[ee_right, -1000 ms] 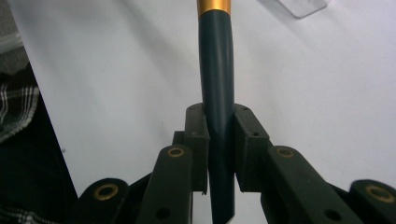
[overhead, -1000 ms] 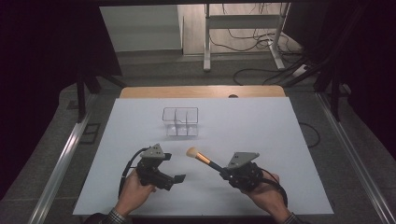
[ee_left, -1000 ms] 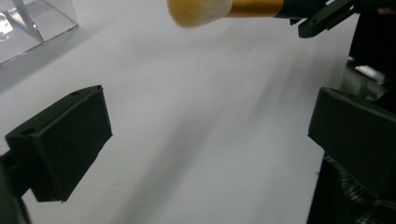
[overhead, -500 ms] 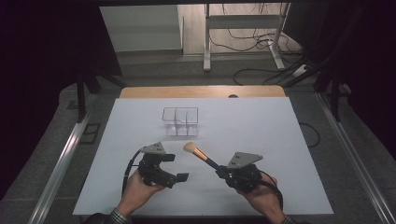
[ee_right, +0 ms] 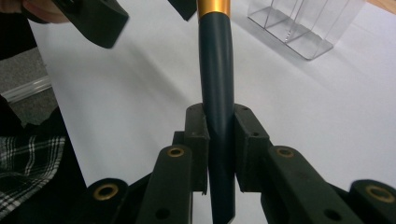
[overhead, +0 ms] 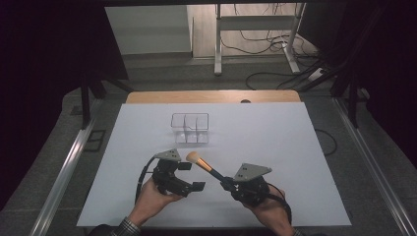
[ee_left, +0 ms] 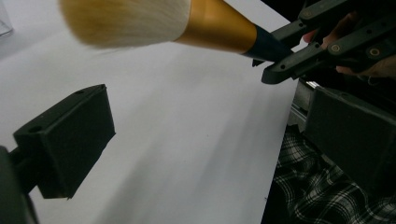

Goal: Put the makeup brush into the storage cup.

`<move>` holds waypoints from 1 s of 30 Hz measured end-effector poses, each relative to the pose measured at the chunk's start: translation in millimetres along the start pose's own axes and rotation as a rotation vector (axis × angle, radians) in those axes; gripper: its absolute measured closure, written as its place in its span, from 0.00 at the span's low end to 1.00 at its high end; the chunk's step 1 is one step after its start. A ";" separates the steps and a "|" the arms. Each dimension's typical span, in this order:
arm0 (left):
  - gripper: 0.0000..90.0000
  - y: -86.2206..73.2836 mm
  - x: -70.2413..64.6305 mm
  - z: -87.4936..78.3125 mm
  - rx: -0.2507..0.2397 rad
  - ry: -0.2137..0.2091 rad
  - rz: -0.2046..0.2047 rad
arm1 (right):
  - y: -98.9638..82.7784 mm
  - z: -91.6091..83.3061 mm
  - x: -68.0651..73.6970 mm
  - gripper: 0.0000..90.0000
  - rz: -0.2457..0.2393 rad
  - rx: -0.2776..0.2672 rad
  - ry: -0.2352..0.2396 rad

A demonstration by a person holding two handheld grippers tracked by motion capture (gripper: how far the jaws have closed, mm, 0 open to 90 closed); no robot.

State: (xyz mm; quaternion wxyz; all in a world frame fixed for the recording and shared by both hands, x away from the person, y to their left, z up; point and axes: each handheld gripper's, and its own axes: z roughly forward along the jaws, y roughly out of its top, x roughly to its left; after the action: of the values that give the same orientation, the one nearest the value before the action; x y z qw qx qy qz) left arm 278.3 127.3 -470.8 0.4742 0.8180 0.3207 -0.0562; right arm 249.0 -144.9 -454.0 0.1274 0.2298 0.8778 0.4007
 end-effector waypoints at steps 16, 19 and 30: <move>0.15 6.8 3.4 5.8 -0.035 -0.093 -0.021 | 2.2 4.6 5.3 0.86 -0.003 -0.026 0.021; 0.18 6.7 4.4 5.6 -0.051 -0.108 -0.029 | 2.2 5.6 5.9 0.87 -0.001 -0.029 0.028; 0.53 3.3 12.4 -1.0 -0.109 -0.171 -0.107 | 0.5 13.5 7.1 0.86 -0.006 0.004 0.063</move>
State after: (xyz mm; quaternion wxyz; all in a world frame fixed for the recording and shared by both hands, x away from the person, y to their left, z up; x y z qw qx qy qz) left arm 289.7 132.8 -472.8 0.5401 0.7648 0.3249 -0.1336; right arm 248.6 -132.3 -462.6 0.1003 0.2147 0.8829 0.4054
